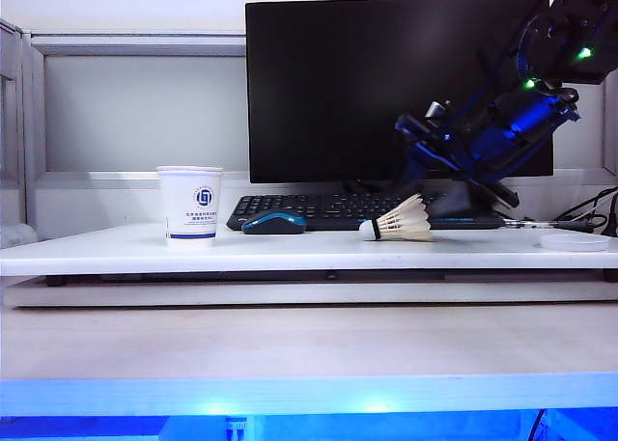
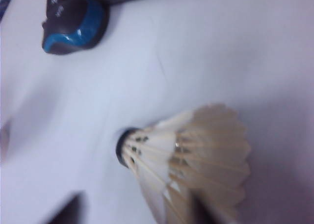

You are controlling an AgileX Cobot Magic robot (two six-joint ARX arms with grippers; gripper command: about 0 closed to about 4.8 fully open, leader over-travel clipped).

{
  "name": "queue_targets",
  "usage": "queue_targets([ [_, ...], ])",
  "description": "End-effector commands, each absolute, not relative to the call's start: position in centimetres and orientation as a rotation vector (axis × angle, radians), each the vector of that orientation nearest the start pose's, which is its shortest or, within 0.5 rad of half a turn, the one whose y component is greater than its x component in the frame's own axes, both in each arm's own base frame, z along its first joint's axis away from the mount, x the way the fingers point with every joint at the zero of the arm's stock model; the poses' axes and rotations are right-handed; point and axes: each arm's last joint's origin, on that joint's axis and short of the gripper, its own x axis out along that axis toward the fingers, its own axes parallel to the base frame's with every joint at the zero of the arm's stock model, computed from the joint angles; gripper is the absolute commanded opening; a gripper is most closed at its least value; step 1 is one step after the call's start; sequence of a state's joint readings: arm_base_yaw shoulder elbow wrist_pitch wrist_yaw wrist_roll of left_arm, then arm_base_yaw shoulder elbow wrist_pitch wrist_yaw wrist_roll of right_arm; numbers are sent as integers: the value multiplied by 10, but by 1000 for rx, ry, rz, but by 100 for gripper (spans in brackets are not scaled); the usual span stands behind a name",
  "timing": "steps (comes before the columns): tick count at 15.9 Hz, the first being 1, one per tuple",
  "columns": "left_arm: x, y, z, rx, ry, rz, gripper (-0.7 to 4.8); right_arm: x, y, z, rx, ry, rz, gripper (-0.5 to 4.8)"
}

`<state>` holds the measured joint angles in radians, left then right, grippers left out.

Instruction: Pick up the badminton from the table and put it into the white paper cup.

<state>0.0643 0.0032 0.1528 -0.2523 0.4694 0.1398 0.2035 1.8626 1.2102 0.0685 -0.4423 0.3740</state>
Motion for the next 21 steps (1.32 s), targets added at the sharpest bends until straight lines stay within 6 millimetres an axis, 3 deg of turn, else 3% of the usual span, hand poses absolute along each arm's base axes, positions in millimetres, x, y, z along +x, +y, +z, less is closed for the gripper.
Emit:
queue_targets([
  [1, 83, -8, 193, 115, 61, -413, -6, 397, 95, 210, 418, 656, 529, 208],
  [2, 83, -8, 193, 115, 61, -412, -6, 397, 95, 210, 418, 651, 530, 171],
  [4, 83, -8, 193, 115, 61, -412, -6, 397, 95, 211, 417, 643, 532, -14],
  [11, 83, -8, 193, 115, 61, -412, -6, 396, 97, 216, 424, 626, 583, -6],
  [17, 83, -8, 193, 115, 60, -413, -6, 382, 113, 287, 333, 456, 660, -6],
  [18, 83, -8, 193, 115, 60, -412, -6, 377, 124, 304, 303, 437, 698, -6],
  [19, 83, -8, 193, 116, 60, -412, -6, 370, 148, 321, 220, 414, 769, -6],
  [21, 83, -8, 193, 116, 60, -412, -6, 360, 171, 330, 132, 400, 784, -6],
])
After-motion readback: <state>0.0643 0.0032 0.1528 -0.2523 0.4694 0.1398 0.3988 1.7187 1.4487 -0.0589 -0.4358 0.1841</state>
